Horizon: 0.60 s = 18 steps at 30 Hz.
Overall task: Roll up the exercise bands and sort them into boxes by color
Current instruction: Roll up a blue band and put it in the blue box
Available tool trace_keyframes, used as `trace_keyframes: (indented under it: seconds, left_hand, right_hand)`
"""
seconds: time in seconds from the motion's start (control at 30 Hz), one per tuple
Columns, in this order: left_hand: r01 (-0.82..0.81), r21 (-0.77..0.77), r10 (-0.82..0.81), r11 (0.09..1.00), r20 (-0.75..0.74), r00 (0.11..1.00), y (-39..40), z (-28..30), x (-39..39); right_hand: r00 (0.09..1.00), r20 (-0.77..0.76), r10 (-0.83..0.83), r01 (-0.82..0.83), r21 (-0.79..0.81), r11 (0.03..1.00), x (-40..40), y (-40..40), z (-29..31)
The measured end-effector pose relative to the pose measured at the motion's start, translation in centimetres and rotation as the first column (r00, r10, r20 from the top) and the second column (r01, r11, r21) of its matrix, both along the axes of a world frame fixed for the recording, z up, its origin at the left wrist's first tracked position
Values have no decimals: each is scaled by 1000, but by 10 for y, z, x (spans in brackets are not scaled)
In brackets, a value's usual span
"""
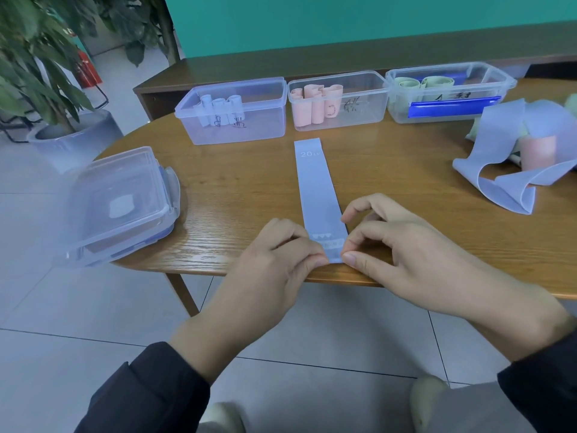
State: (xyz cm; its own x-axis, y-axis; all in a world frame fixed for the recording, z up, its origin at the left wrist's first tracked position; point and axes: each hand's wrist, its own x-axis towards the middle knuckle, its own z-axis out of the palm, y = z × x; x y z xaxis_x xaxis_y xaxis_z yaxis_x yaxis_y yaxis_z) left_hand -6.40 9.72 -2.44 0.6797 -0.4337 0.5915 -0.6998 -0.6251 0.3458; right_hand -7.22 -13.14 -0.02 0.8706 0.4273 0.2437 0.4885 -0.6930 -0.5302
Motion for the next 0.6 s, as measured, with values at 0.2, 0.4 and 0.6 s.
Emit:
trace_keyframes:
  seconds: [0.2,0.4,0.6]
  left_hand:
    - [-7,-79,-2,997,-117,993,-7,2,0]
    - [-39,112,24,993,135,991,-11,-12,2]
    - [-131,123,96,984,260,961,-11,-17,-17]
  right_hand:
    - [994,-62,-88,89,24,996,6,5,1]
    - [988,-91,-123,128,44,991,7,8,4]
    - [984,-77,-163,167,47,985,4,10,4]
